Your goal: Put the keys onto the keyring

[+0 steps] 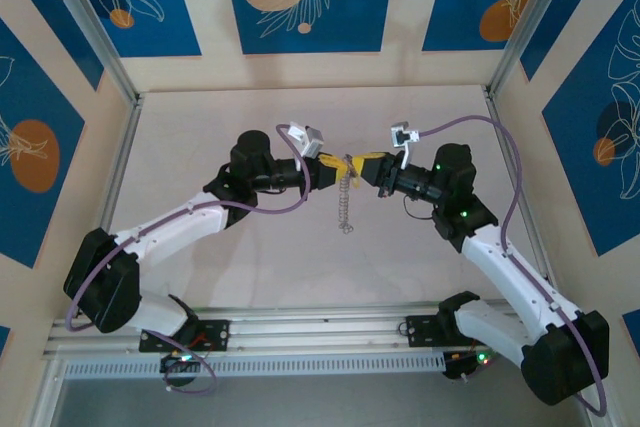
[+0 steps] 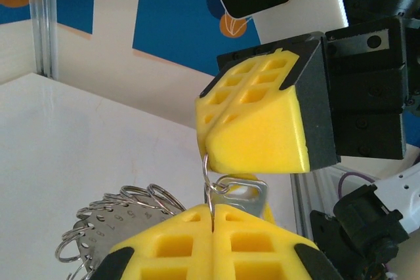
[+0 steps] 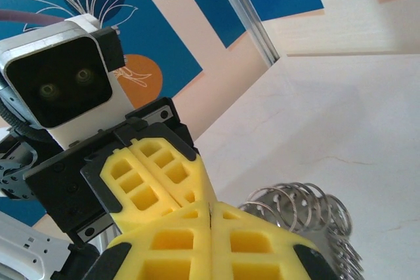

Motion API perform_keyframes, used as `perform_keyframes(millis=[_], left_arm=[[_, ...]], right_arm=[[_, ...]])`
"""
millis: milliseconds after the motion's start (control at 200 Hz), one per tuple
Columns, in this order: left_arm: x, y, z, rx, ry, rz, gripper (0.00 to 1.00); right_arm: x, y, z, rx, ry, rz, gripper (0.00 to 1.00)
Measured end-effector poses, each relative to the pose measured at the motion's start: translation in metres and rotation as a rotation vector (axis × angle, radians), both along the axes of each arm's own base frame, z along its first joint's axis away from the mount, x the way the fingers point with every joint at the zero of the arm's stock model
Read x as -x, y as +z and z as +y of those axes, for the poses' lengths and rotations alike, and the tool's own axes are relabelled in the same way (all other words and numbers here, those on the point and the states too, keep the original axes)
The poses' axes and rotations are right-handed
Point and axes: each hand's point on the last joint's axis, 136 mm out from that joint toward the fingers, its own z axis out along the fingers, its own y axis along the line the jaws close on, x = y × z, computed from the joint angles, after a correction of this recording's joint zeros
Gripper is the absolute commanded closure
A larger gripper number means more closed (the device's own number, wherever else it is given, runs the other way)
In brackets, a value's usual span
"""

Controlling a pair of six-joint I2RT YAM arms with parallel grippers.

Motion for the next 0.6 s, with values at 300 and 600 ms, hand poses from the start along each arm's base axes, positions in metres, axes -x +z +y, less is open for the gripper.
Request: perform_keyframes(millis=[300,600], left_arm=[[0.0015,0.0026,-0.0021,0.008,0.001,-0.008,1.0],[0.0006,0.0079,-0.0023,0.025,0.004,-0.028,1.0]], right_arm=[[0.0011,-0.0057,-0.0077,0.0,-0.003,0.019,1.0],[0.006,-0.0088,-0.0038,-0.012,0.055,0.043,1.0]])
